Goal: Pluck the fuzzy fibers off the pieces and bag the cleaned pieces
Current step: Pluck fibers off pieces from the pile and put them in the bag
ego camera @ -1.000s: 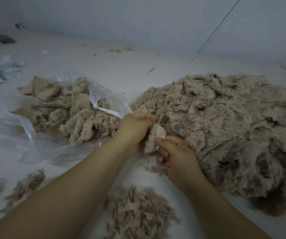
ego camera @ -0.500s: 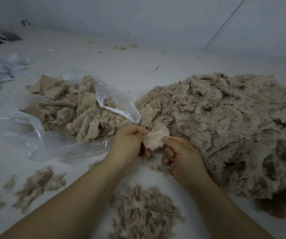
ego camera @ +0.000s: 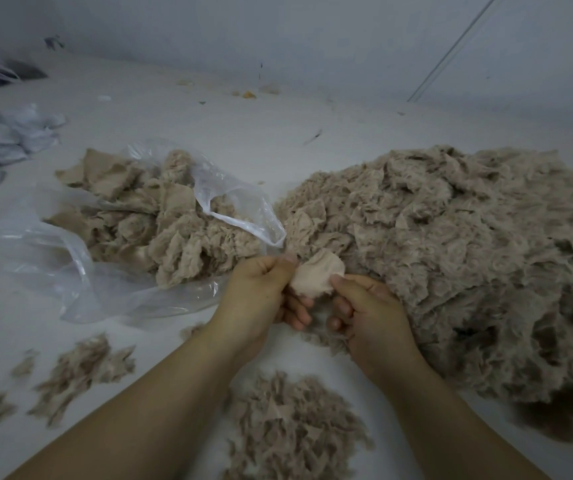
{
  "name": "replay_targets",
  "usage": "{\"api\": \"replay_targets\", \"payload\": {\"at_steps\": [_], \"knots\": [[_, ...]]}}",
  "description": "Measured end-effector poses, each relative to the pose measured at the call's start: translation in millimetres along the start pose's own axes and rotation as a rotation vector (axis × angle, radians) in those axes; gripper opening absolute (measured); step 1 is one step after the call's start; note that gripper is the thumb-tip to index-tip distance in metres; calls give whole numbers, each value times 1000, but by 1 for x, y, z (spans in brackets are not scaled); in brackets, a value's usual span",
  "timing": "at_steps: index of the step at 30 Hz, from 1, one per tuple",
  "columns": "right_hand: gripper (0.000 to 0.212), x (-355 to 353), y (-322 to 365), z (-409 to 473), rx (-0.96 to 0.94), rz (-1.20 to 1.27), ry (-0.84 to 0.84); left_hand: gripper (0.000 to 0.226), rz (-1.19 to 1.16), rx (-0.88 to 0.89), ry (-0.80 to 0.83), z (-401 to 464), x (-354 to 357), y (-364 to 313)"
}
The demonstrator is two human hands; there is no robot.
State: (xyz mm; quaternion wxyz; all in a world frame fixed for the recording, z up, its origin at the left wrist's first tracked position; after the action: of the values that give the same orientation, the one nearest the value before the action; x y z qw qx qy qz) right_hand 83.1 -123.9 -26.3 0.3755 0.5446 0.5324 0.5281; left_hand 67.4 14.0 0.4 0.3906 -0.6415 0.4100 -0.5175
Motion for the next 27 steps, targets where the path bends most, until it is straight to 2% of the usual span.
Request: {"api": "replay_targets", "payload": {"at_steps": [4,7,11,13,16,19,22,25,27], "knots": [[44,1,2,-1,-29,-48,5,15,88,40,30,-4,4,-5],[40,-1,1,-1,-12,-16,-24,16,180,189,-124,-2,-16,-28],[35,-4,-1,-3,3,-15,-50,14,746,568,-454,-11,-62,-98],[35,-4,0,-3,4,-20,-53,9,1095,570,-562,-9,-79,-115],[35,-3,-1,-4,21,-23,-61,7,1532,411,-620,7,-94,-113],[34,-4,-1,-3,30,-17,-66,11,1612,306,-552,20,-95,-103],[30,-3,-2,-4,36,-17,-65,5,1696,468,-527,19,-76,-107],[32,-2,-3,-2,34,6,-54,22,1662,622,-515,12,-59,-115],[35,-2,-3,-2,31,6,-52,14,1597,542,-498,23,-67,-110]]}}
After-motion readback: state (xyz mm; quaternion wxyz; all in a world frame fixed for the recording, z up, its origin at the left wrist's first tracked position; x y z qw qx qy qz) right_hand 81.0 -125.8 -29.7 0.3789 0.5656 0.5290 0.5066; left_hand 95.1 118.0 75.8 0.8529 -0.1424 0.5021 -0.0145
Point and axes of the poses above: each hand's wrist, its own z-axis towards the middle knuckle, its own x-axis out of the palm, y = z × x, the point moved 10 cm from there along z, towards the middle knuckle, and after that the axes turned 8 degrees about -z, right-handed, at the moved point
